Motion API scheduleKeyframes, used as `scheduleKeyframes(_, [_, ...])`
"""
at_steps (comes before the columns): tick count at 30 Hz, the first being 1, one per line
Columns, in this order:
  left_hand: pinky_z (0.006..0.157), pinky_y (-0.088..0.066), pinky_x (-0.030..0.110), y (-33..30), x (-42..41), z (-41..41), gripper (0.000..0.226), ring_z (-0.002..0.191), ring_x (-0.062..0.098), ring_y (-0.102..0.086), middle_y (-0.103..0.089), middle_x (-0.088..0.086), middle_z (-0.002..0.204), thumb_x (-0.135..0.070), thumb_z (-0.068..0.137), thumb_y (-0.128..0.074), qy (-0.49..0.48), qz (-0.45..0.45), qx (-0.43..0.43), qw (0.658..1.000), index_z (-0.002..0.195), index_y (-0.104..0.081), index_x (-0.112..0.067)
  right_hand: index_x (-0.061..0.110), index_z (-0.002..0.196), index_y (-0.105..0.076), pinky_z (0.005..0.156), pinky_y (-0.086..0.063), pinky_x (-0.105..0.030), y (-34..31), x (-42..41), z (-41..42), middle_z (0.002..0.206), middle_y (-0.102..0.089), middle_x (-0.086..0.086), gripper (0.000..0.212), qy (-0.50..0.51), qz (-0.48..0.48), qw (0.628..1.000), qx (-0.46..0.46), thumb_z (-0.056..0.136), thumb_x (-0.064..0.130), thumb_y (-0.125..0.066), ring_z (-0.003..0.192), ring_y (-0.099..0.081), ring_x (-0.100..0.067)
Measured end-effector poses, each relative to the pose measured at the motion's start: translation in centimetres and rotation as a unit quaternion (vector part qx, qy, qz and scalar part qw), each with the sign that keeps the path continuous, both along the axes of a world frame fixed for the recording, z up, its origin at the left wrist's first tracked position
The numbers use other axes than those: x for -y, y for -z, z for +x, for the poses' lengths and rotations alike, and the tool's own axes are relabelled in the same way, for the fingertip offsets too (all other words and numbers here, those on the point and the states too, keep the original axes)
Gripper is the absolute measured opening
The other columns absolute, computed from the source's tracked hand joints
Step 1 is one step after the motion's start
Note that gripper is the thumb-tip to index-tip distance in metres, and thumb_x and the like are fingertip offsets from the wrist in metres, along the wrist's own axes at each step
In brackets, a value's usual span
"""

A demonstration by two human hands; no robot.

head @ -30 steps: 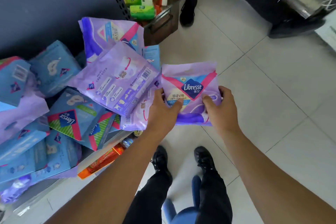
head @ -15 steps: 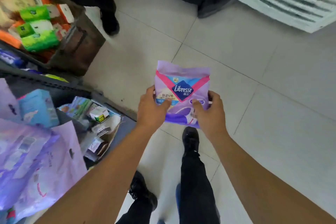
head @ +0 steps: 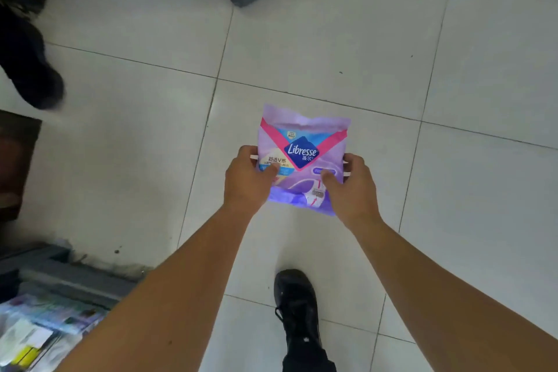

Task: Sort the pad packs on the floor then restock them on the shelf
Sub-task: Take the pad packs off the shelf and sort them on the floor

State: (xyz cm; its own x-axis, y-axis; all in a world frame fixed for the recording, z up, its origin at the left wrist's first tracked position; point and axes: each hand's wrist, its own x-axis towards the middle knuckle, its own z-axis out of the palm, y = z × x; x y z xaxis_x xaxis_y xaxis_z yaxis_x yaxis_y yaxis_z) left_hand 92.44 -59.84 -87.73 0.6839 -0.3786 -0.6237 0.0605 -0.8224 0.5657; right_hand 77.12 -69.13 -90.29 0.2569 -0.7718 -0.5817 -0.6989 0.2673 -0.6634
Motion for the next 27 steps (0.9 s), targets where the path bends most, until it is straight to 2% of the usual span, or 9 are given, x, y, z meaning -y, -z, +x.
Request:
scheduleKeyframes(4, [0.070, -0.043, 0.024, 8.3, 2.2, 0.9, 0.037, 0.083, 0.016, -0.059, -0.059, -0.002, 0.093, -0.025, 0.087, -0.072, 0.006, 0.024, 0.011, 1.000, 0.117, -0.054, -0.013, 0.011, 0.126, -0.051, 0.079, -0.043, -0.025, 8.1, 1.9, 1.3, 0.121, -0.057, -0.007, 0.042, -0.002, 0.008, 1.000, -0.016, 0.089, 0.022, -0.067, 0.102, -0.059, -0.021])
scheduleKeyframes(8, [0.077, -0.049, 0.027, 15.3, 4.2, 1.6, 0.036, 0.089, 0.022, -0.067, -0.065, 0.001, 0.097, -0.023, 0.085, -0.073, 0.001, 0.004, 0.025, 1.000, 0.116, -0.056, -0.012, 0.010, 0.122, -0.052, 0.091, -0.049, -0.037, 14.8, 3.0, 2.2, 0.119, -0.058, -0.009, 0.036, 0.019, -0.044, 0.999, -0.014, 0.090, 0.020, -0.065, 0.105, -0.059, -0.024])
scheduleKeyframes(11, [0.076, -0.043, 0.021, 18.8, 4.7, 1.3, 0.038, 0.099, 0.023, -0.066, -0.069, 0.005, 0.108, -0.018, 0.087, -0.070, 0.037, 0.018, 0.019, 0.999, 0.120, -0.054, -0.012, 0.008, 0.122, -0.052, 0.093, -0.048, -0.036, 17.9, 3.1, 2.3, 0.122, -0.057, -0.011, 0.036, 0.023, -0.039, 0.998, -0.041, 0.090, 0.018, -0.065, 0.107, -0.058, -0.026])
scheduleKeyframes(14, [0.082, -0.039, 0.021, 19.4, 4.6, 0.9, 0.050, 0.114, 0.024, -0.060, -0.064, 0.006, 0.124, -0.017, 0.090, -0.066, 0.081, 0.029, 0.007, 0.996, 0.135, -0.045, -0.014, 0.005, 0.124, -0.051, 0.095, -0.045, -0.035, 18.6, 3.5, 2.1, 0.123, -0.059, -0.012, 0.040, -0.007, -0.011, 0.998, -0.067, 0.090, 0.019, -0.065, 0.112, -0.058, -0.030])
scheduleKeyframes(16, [0.093, -0.039, 0.024, 17.9, 4.1, 0.9, 0.061, 0.123, 0.025, -0.054, -0.055, 0.008, 0.137, -0.020, 0.092, -0.063, 0.079, 0.040, -0.001, 0.996, 0.146, -0.033, -0.014, 0.004, 0.130, -0.048, 0.097, -0.042, -0.035, 17.3, 3.7, 1.8, 0.127, -0.058, -0.013, 0.044, -0.024, -0.006, 0.996, -0.082, 0.092, 0.021, -0.063, 0.116, -0.055, -0.031])
scheduleKeyframes(18, [0.097, -0.039, 0.028, 15.1, 2.5, 1.0, 0.058, 0.122, 0.026, -0.054, -0.054, 0.010, 0.135, -0.021, 0.093, -0.062, 0.051, 0.042, 0.010, 0.998, 0.144, -0.035, -0.013, 0.005, 0.134, -0.046, 0.098, -0.040, -0.034, 14.5, 3.0, 1.9, 0.131, -0.055, -0.013, 0.046, -0.039, -0.011, 0.995, -0.090, 0.093, 0.022, -0.061, 0.119, -0.053, -0.031])
scheduleKeyframes(22, [0.079, -0.046, 0.025, 5.4, -1.8, 0.4, 0.027, 0.093, 0.022, -0.062, -0.063, 0.003, 0.101, -0.020, 0.093, -0.060, -0.040, 0.017, 0.024, 0.999, 0.119, -0.057, -0.013, 0.009, 0.132, -0.052, 0.097, -0.044, -0.035, 4.7, -1.1, 2.7, 0.129, -0.059, -0.007, 0.041, -0.133, -0.041, 0.990, -0.033, 0.093, 0.020, -0.060, 0.114, -0.057, -0.025])
scheduleKeyframes(27, [0.053, -0.041, 0.011, -11.2, -8.1, 0.0, 0.016, 0.069, 0.002, -0.055, -0.059, -0.014, 0.084, -0.023, 0.095, -0.054, -0.187, -0.015, 0.047, 0.981, 0.109, -0.061, -0.019, 0.014, 0.129, -0.055, 0.089, -0.044, -0.028, -11.4, -8.6, 5.4, 0.121, -0.062, 0.000, 0.035, -0.252, -0.058, 0.966, 0.024, 0.095, 0.022, -0.058, 0.107, -0.059, -0.018])
